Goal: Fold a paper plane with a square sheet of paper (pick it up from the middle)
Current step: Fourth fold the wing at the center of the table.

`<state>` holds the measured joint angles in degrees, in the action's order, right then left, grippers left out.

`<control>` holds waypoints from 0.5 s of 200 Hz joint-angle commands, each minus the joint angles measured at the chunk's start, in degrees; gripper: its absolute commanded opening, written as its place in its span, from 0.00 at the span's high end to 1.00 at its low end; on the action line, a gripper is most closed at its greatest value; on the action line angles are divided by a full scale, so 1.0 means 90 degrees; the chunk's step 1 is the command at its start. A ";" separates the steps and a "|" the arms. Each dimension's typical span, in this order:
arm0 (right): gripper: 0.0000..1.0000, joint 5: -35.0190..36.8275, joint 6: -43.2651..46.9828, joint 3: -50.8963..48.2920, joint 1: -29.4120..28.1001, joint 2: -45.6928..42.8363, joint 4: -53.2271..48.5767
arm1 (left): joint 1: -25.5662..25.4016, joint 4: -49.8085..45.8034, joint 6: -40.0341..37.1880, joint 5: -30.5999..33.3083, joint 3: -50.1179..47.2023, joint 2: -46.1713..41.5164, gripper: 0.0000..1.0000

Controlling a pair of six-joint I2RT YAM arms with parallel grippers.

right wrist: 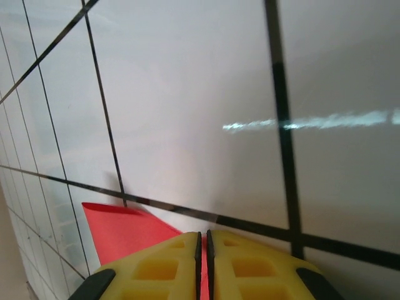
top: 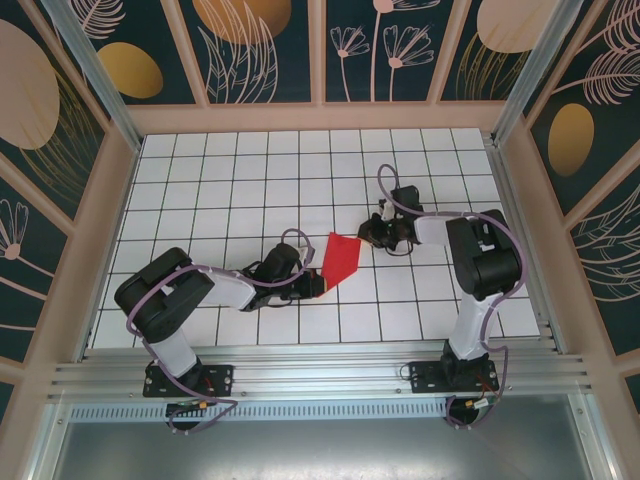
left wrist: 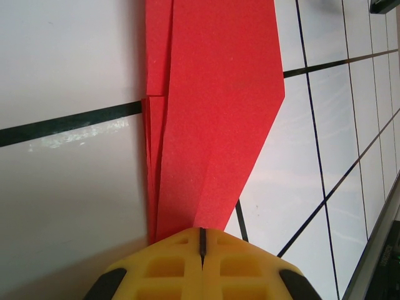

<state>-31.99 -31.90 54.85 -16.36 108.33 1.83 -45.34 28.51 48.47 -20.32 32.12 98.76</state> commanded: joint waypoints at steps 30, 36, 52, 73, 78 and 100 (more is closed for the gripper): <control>0.82 0.0391 0.0333 -0.0043 0.0174 -0.0877 -0.0515 | -0.0080 -0.1578 0.0264 0.0029 -0.0498 -0.0425 1.00; 0.81 0.0376 0.0313 -0.0124 0.0166 -0.1058 -0.0525 | -0.0106 -0.1558 0.0347 -0.0010 -0.0495 -0.0553 1.00; 0.79 0.0354 0.0260 -0.0457 0.0084 -0.1553 -0.0531 | -0.0222 -0.1551 0.0534 -0.0070 -0.0409 -0.0904 0.99; 0.74 0.0405 0.0110 -0.1027 -0.0124 -0.2217 -0.0457 | -0.0379 -0.1494 0.0834 -0.0023 -0.0310 -0.1544 0.87; 0.72 0.0438 0.0076 -0.1171 -0.0199 -0.2379 -0.0448 | -0.0382 -0.1494 0.0890 0.0028 -0.0299 -0.1716 0.84; 0.60 0.0703 -0.0157 -0.1794 -0.0574 -0.3069 -0.0410 | -0.0383 -0.1872 0.0890 0.0583 -0.0205 -0.2378 0.75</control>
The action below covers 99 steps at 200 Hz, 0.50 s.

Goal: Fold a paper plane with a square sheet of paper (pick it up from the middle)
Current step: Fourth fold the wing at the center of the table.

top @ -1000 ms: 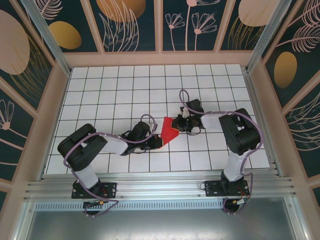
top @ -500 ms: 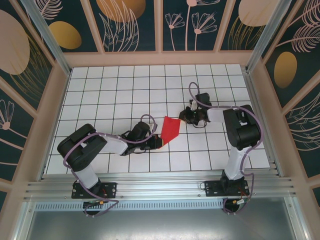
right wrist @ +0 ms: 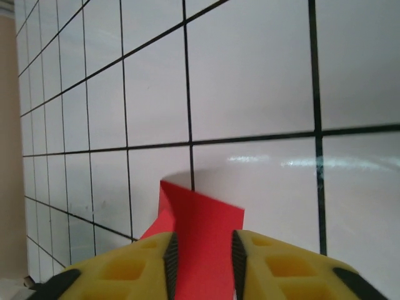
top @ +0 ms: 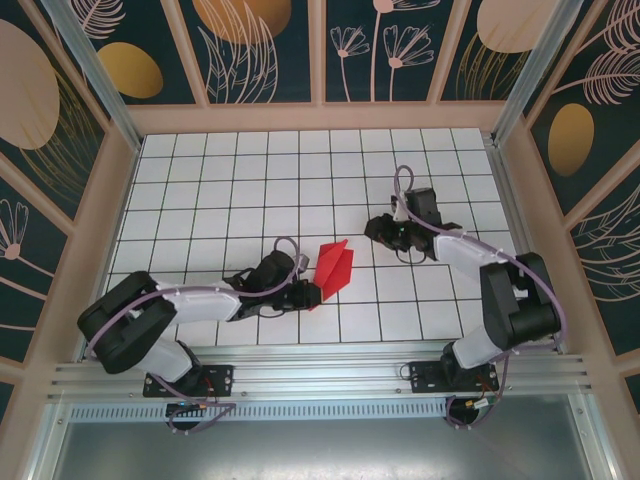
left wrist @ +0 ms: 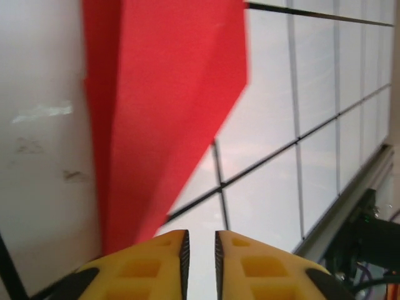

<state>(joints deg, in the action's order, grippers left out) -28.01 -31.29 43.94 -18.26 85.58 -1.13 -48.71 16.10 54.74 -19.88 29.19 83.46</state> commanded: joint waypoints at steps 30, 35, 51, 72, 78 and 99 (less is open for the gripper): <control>0.55 0.0496 -0.0710 -0.1277 -0.0926 -0.1081 0.0128 | 0.0029 -0.1224 -0.0219 0.1273 0.0463 -0.0690 0.72; 0.55 0.0553 -0.0780 -0.1342 -0.1011 -0.1123 0.0143 | 0.0046 -0.1232 -0.0267 0.1285 0.0512 -0.0587 0.73; 0.51 0.0661 -0.1040 -0.1556 -0.1228 -0.1232 0.0302 | 0.0075 -0.1174 -0.0386 0.1252 0.0681 -0.0195 0.73; 0.48 0.0622 -0.1283 -0.1730 -0.1392 -0.1221 0.0617 | 0.0108 -0.1209 -0.0552 0.1363 0.0962 0.0318 0.74; 0.48 0.0615 -0.1321 -0.1740 -0.1417 -0.1183 0.0659 | 0.0133 -0.1190 -0.0590 0.1386 0.1025 0.0432 0.75; 0.47 0.0416 -0.1427 -0.1724 -0.1526 -0.0940 0.0935 | 0.0158 -0.1239 -0.0725 0.1424 0.1255 0.0772 0.76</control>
<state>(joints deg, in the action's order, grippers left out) -23.64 -41.21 28.77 -30.61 75.81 2.00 -47.88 7.18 51.22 -9.02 37.45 87.88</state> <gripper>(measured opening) 0.527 0.246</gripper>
